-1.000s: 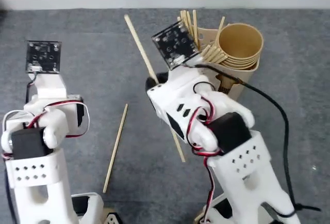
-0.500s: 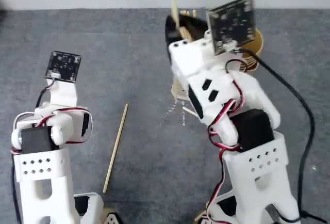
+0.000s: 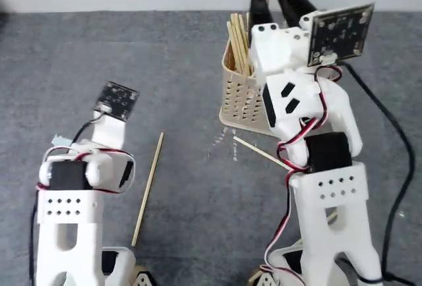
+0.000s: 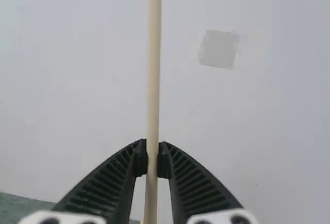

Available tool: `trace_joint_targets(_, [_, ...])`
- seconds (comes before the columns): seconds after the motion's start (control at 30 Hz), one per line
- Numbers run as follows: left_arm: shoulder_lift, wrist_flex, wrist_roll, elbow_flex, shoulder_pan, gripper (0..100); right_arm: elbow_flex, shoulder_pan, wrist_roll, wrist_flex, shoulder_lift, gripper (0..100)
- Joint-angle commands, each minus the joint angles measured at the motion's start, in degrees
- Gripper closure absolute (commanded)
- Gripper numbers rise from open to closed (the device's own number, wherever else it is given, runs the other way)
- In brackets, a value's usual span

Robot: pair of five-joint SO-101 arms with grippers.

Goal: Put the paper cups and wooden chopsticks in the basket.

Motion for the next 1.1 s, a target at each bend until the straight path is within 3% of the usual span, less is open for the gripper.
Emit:
trace_joint_targets(0.0, [-0.62, -1.14, -0.35, -0.48, 1.14, 89, 2.02, 2.42, -0.44, -4.35, -1.98, 99.1])
trace_joint_targets(0.37, [-0.62, -0.97, -0.35, -0.92, 1.14, 85, -6.33, 2.15, -0.62, -4.62, -1.10, 99.1])
trace_joint_targets(0.67, [-0.62, -0.70, -0.26, -0.75, 1.14, 85, -16.70, 1.36, -0.53, -4.35, 8.75, 99.1])
trace_joint_targets(1.07, [-0.79, 0.70, -0.35, -0.92, 1.05, 85, -10.81, 1.36, -0.53, 6.37, 11.30, 98.7])
